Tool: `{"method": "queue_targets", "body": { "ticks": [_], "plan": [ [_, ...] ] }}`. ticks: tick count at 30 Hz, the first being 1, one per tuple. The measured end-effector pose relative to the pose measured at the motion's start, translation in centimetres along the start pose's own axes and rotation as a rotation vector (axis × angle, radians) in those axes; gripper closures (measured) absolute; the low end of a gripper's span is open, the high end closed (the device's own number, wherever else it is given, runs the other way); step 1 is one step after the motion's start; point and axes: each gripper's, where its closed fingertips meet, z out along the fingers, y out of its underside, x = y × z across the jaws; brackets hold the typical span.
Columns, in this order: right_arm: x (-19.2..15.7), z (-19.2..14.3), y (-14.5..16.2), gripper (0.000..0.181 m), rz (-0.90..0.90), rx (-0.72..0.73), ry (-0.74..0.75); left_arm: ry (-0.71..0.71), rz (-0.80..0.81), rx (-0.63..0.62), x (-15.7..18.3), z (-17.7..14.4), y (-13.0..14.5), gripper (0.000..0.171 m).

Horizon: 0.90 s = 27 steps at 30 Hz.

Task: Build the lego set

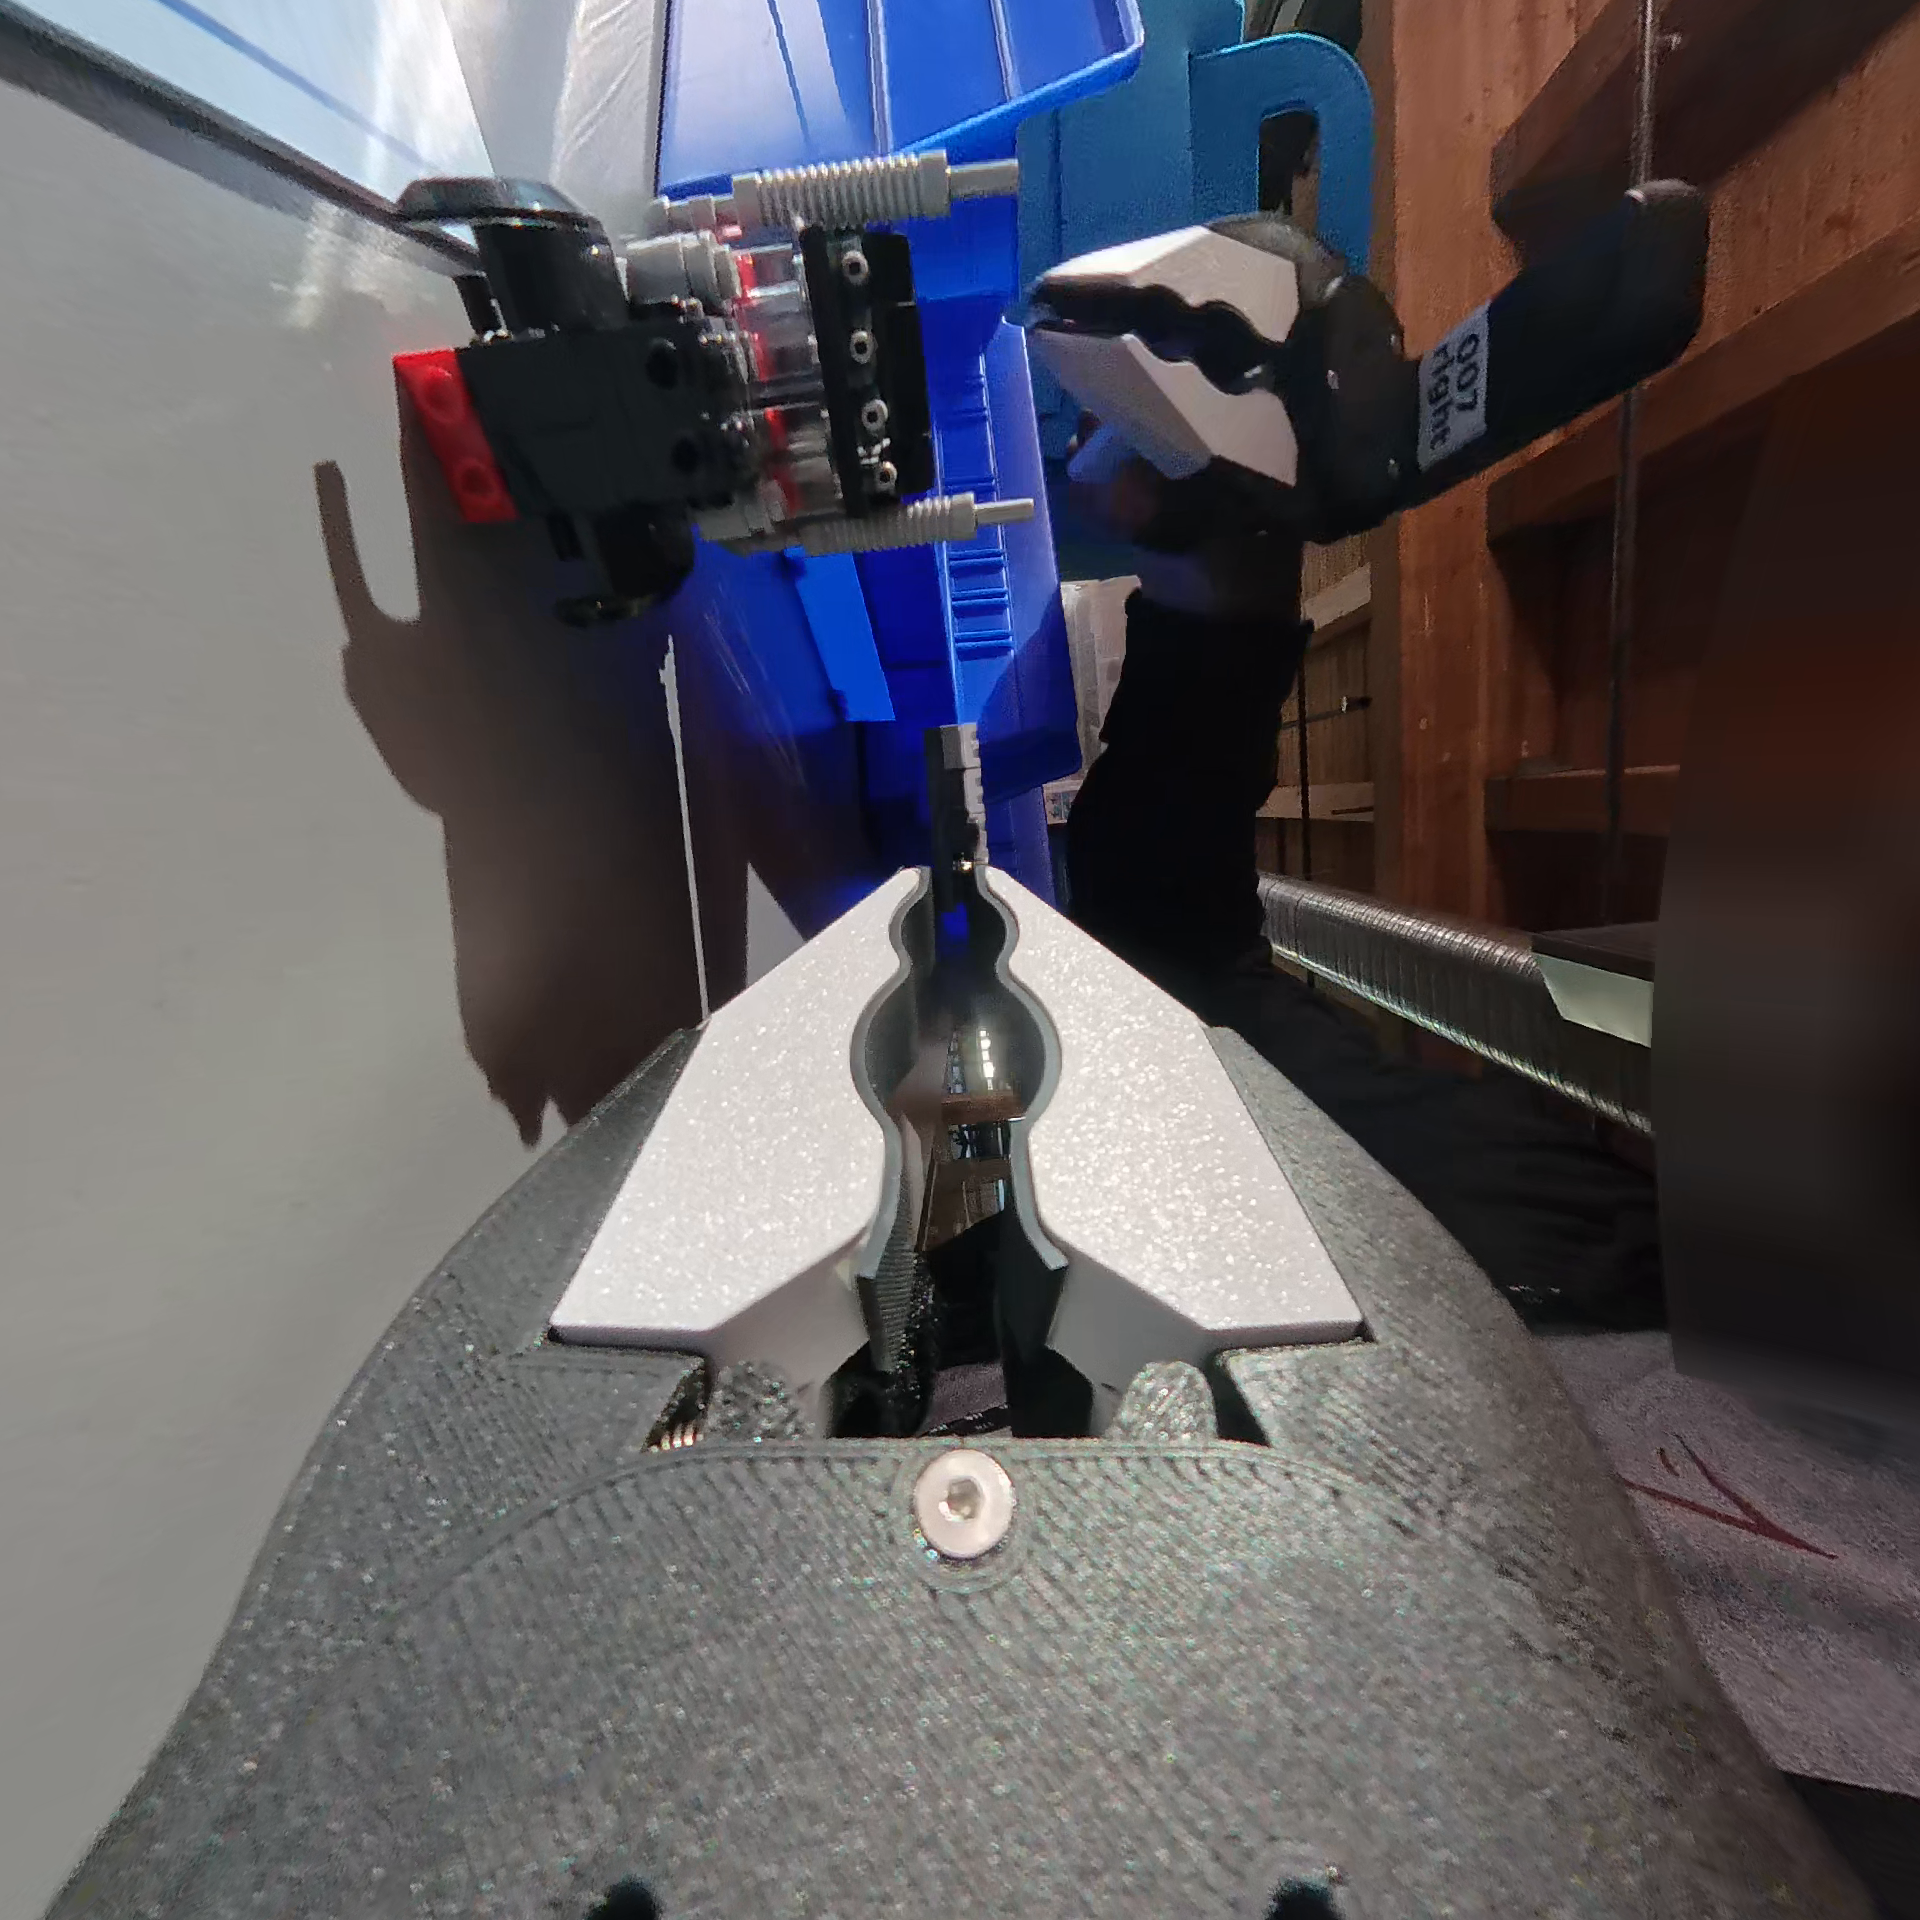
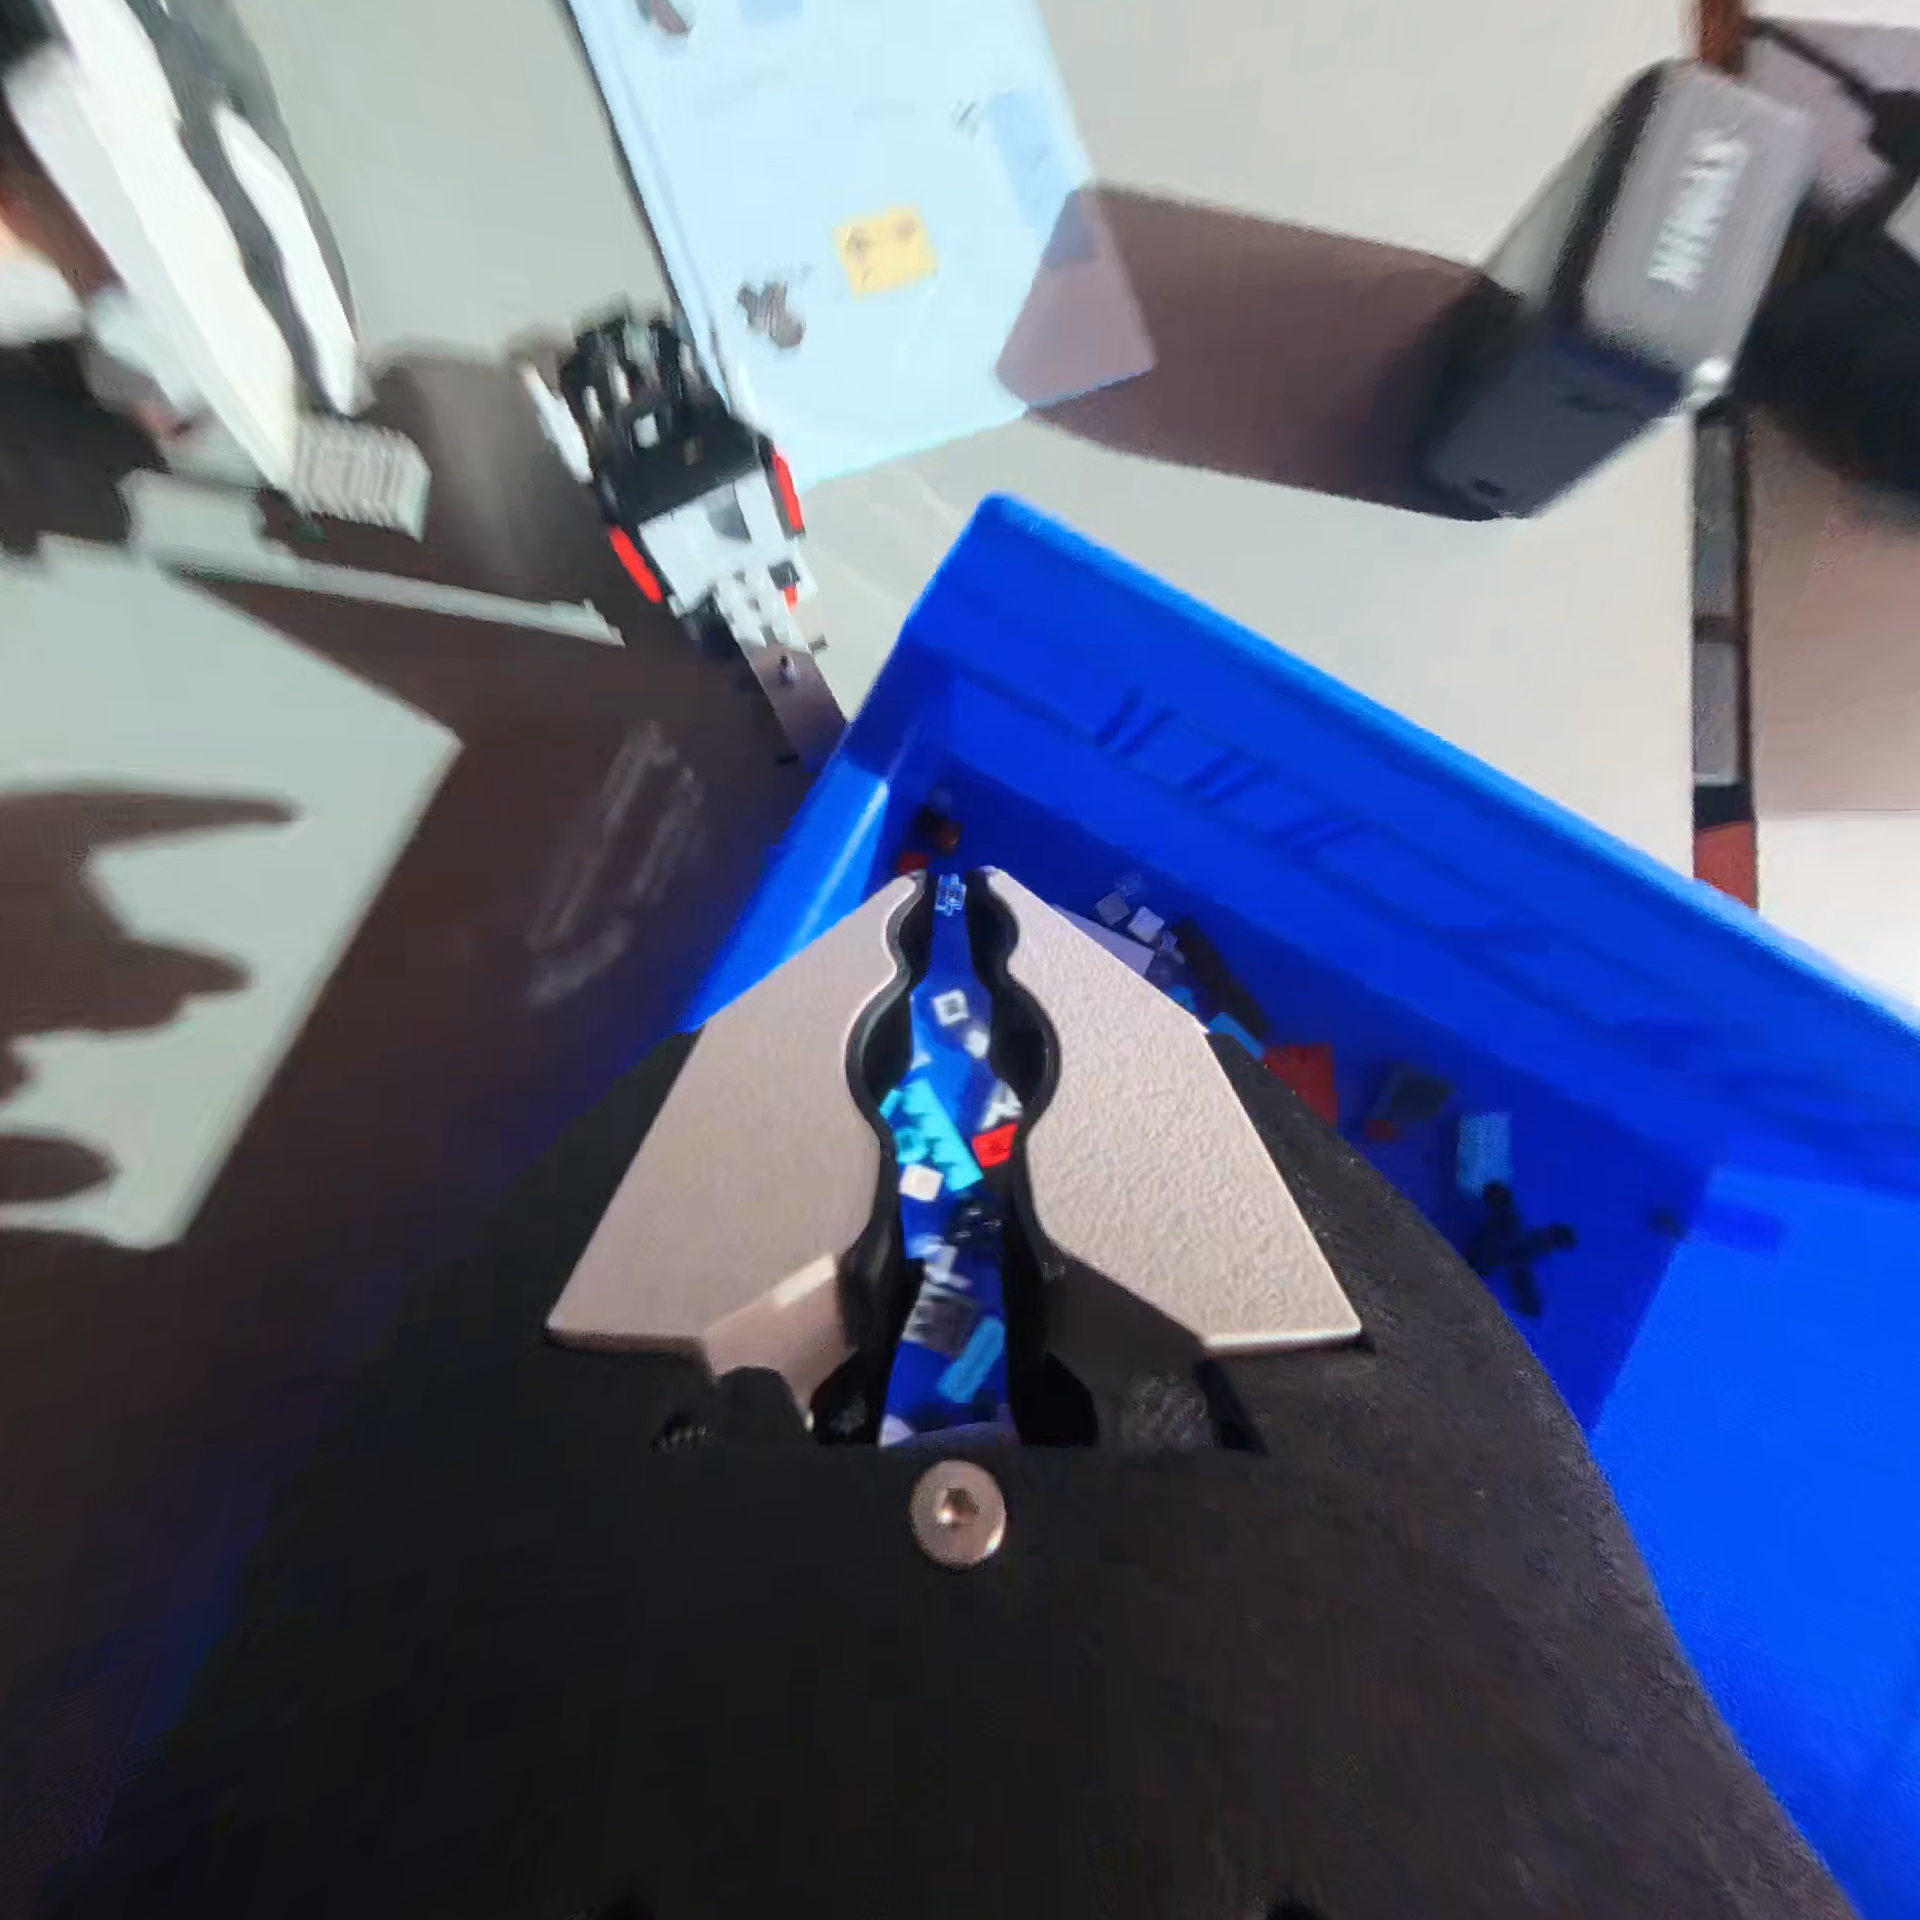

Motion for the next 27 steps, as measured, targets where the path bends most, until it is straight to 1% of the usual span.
{"method": "queue_targets", "body": {
  "ticks": [3, 6, 9, 12, 15, 18, 20, 22, 24, 27],
  "plan": [
    [-2.6, -2.5, -2.3, 0.173, 0.188, 0.112, 0.014, 0.014, -0.012, -0.008, 0.1, 0.0, 0.1, 0.166],
    [-7.0, -2.7, -4.2, 0.173, 0.239, 0.172, 0.019, 0.012, -0.011, -0.024, 0.1, 0.1, 0.3, 0.166],
    [-10.7, -0.2, -4.4, 0.173, 0.243, 0.147, 0.027, 0.011, -0.006, -0.038, 0.1, 0.1, 0.6, 0.166],
    [-13.4, 3.7, -2.8, 0.173, 0.234, 0.076, 0.026, 0.007, 0.009, -0.048, 0.2, -0.1, 1.0, 0.166],
    [-15.3, 6.8, -1.4, 0.173, 0.243, 0.043, 0.007, 0.014, 0.019, -0.041, 0.4, -0.4, 1.0, 0.166],
    [-15.4, 8.6, 0.0, 0.173, 0.212, 0.000, 0.053, 0.021, 0.021, -0.038, 0.5, -0.7, 1.0, 0.166],
    [-15.3, 8.9, -0.1, 0.173, 0.200, 0.026, 0.065, 0.029, 0.019, -0.038, 0.6, -0.8, 1.0, 0.166],
    [-15.0, 8.8, 0.1, 0.167, 0.218, 0.014, 0.058, 0.034, 0.014, -0.040, 0.6, -0.8, 0.9, 0.166],
    [-14.5, 7.8, -0.3, 0.162, 0.236, 0.021, 0.049, 0.041, 0.013, -0.041, 0.7, -0.7, 0.8, 0.166],
    [-13.4, 4.7, -2.2, 0.159, 0.254, 0.086, 0.019, 0.048, 0.009, -0.038, 0.8, -0.8, 0.7, 0.166]
  ]
}}
